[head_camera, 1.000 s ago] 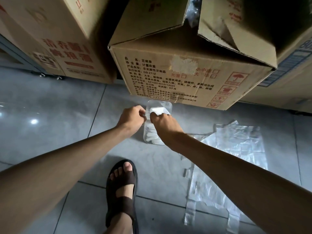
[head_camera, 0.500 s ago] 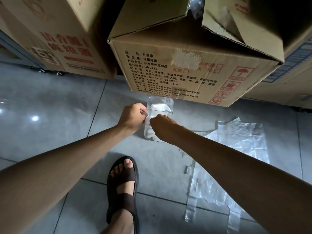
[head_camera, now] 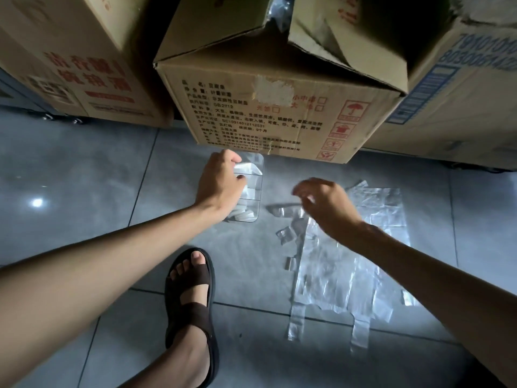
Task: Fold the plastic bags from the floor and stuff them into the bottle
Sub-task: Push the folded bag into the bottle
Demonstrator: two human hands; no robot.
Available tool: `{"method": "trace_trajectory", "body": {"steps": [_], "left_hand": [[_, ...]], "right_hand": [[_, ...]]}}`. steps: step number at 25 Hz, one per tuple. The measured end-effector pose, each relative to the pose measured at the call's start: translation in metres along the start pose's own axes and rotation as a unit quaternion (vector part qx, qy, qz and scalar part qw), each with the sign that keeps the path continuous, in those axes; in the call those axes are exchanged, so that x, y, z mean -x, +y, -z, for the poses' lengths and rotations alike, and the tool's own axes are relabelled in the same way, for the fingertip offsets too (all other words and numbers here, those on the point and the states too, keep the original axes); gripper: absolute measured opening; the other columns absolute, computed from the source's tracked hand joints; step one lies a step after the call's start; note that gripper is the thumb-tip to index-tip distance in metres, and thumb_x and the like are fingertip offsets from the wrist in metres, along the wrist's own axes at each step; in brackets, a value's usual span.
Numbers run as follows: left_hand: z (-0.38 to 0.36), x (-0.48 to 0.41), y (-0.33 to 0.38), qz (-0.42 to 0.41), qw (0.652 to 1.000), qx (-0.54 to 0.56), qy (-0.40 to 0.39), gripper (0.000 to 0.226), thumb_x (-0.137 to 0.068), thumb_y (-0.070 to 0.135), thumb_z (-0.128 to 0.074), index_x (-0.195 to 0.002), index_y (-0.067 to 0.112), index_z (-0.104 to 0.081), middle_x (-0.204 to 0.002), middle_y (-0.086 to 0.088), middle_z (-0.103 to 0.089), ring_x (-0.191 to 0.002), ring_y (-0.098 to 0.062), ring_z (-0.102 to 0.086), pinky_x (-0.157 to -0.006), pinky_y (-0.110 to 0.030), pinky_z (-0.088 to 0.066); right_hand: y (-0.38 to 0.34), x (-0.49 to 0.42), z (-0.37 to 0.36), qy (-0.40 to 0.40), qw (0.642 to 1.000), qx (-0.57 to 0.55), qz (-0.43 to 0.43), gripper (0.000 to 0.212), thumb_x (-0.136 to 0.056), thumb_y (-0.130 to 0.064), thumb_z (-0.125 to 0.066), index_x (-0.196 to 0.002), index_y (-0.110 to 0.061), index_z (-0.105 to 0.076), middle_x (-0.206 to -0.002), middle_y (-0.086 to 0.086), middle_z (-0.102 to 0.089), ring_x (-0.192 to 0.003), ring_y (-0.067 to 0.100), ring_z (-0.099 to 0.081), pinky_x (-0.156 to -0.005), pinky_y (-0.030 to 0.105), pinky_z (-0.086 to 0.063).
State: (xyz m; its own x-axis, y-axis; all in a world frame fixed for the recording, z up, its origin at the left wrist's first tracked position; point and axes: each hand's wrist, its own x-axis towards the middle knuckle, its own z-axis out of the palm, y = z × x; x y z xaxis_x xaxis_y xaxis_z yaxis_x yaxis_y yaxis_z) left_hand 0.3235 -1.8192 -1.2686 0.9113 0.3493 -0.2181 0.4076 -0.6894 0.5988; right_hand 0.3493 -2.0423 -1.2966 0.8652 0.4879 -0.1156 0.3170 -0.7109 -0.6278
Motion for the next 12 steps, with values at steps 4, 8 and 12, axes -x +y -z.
{"method": "trace_trajectory", "body": {"steps": [4,8,12], "left_hand": [[-0.009,0.019,0.035,0.056,0.983,0.095,-0.147,0.017,-0.087,0.009,-0.061,-0.101,0.019,-0.063,-0.093,0.002,-0.063,-0.086,-0.017,-0.06,-0.076,-0.028,-0.046],[-0.035,0.044,0.049,0.069,0.951,0.105,-0.283,0.011,-0.089,0.013,-0.061,-0.099,0.015,-0.064,-0.088,0.0,-0.064,-0.077,-0.015,-0.064,-0.07,-0.03,-0.048],[-0.054,0.056,0.053,0.077,0.936,0.106,-0.327,0.008,-0.09,0.013,-0.061,-0.096,0.015,-0.065,-0.092,-0.002,-0.068,-0.073,-0.015,-0.066,-0.069,-0.028,-0.049]], "right_hand": [[0.096,0.069,0.013,-0.074,0.976,0.109,-0.174,0.027,-0.081,-0.012,-0.077,-0.107,-0.013,-0.07,-0.103,0.009,-0.071,-0.093,0.029,-0.066,-0.074,0.032,-0.047],[0.125,0.104,-0.005,-0.093,0.962,0.159,-0.2,0.049,-0.077,-0.02,-0.082,-0.121,-0.014,-0.061,-0.113,0.009,-0.063,-0.108,0.031,-0.057,-0.079,0.037,-0.046],[0.134,0.108,-0.021,-0.063,0.968,0.135,-0.201,0.048,-0.076,-0.023,-0.082,-0.116,-0.016,-0.057,-0.103,0.007,-0.067,-0.097,0.032,-0.06,-0.073,0.038,-0.048]]}}
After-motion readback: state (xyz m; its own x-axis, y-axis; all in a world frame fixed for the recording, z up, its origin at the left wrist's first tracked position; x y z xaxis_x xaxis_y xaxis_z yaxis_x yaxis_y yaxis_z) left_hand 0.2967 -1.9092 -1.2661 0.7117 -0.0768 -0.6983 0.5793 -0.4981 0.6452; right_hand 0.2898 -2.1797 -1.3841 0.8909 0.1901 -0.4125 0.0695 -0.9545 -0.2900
